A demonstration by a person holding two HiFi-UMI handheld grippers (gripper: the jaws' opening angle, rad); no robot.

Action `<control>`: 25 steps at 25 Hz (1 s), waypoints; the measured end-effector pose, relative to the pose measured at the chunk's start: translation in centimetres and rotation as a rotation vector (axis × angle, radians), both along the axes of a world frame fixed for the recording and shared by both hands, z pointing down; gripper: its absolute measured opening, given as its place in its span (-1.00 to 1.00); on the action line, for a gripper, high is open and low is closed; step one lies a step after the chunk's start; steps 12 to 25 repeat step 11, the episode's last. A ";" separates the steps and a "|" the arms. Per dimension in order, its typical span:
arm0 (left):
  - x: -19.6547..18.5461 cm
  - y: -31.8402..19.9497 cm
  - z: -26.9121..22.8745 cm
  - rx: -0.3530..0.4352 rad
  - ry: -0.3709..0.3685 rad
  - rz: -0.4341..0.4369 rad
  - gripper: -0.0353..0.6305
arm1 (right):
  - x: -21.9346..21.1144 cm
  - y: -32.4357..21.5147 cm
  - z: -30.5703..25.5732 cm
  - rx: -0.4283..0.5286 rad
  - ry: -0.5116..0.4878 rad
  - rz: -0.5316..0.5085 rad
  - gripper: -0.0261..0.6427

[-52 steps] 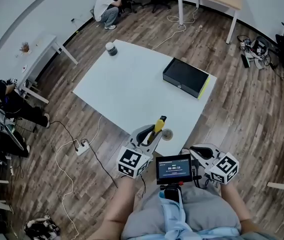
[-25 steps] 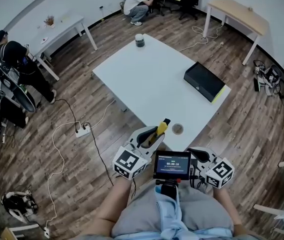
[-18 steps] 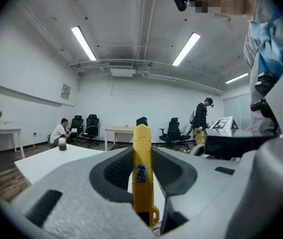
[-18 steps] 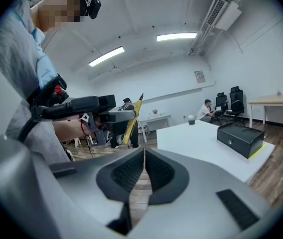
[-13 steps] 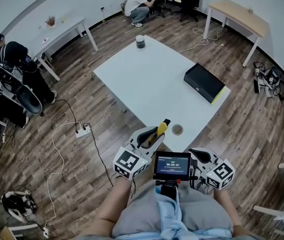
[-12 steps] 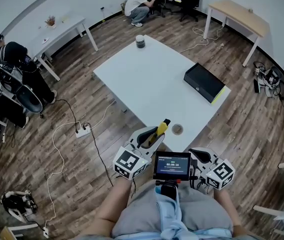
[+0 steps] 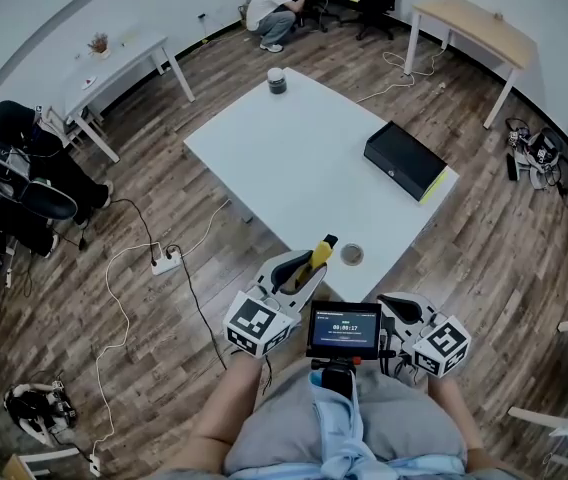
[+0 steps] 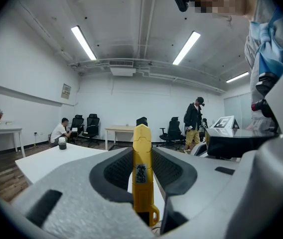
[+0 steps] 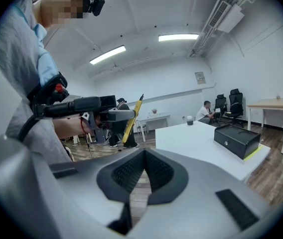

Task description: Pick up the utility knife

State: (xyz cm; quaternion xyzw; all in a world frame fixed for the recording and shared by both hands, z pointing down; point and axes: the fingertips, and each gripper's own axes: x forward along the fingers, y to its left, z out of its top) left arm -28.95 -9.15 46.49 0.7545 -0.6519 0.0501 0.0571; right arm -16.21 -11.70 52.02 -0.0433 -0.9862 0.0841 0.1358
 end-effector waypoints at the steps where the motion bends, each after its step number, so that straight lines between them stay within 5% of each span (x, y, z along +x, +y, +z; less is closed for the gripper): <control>1: 0.0 0.0 0.0 0.000 0.000 0.000 -0.52 | 0.1 0.0 0.0 -0.001 0.000 0.001 -0.83; 25: 1.1 0.0 -0.4 0.002 -0.003 0.000 -0.52 | 1.4 -0.1 -0.3 0.006 -0.003 0.009 -0.83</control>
